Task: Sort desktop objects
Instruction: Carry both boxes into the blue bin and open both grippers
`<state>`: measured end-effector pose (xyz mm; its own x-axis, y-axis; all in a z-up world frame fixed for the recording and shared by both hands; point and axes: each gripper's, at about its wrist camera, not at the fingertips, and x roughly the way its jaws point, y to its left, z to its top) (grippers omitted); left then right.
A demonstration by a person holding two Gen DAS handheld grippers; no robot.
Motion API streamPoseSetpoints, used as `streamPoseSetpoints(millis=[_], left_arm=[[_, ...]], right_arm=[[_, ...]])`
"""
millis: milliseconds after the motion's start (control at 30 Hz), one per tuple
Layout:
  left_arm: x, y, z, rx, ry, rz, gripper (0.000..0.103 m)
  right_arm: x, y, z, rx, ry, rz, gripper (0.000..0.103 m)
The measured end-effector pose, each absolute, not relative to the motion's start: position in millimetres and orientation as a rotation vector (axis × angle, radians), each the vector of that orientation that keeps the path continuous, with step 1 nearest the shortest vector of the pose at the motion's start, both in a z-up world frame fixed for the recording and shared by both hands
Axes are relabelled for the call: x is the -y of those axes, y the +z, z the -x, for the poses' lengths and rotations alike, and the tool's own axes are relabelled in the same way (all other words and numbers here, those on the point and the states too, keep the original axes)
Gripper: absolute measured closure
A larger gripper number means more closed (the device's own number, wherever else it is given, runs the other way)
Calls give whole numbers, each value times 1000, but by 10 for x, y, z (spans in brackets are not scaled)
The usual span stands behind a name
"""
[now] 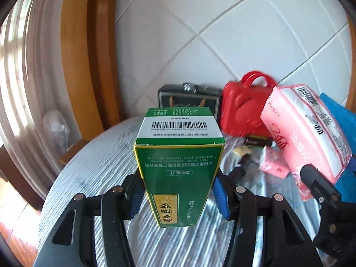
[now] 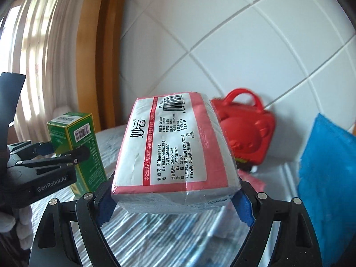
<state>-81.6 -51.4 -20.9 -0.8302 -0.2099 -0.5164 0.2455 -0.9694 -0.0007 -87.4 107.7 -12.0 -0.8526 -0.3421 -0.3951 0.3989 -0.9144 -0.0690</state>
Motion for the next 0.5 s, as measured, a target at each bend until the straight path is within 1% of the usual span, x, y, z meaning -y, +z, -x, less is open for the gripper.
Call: streamPoseSetpoints(millis=[233,500], left_arm=[[-178,373,768,-35,-2962,-621,50],[-1348,1131,734,1,-3190,-385,50]], right_arm=[[-1776,531,551,-151,-2904,-397,15],[-2846,1195,275,-102,-3148,-298,15]])
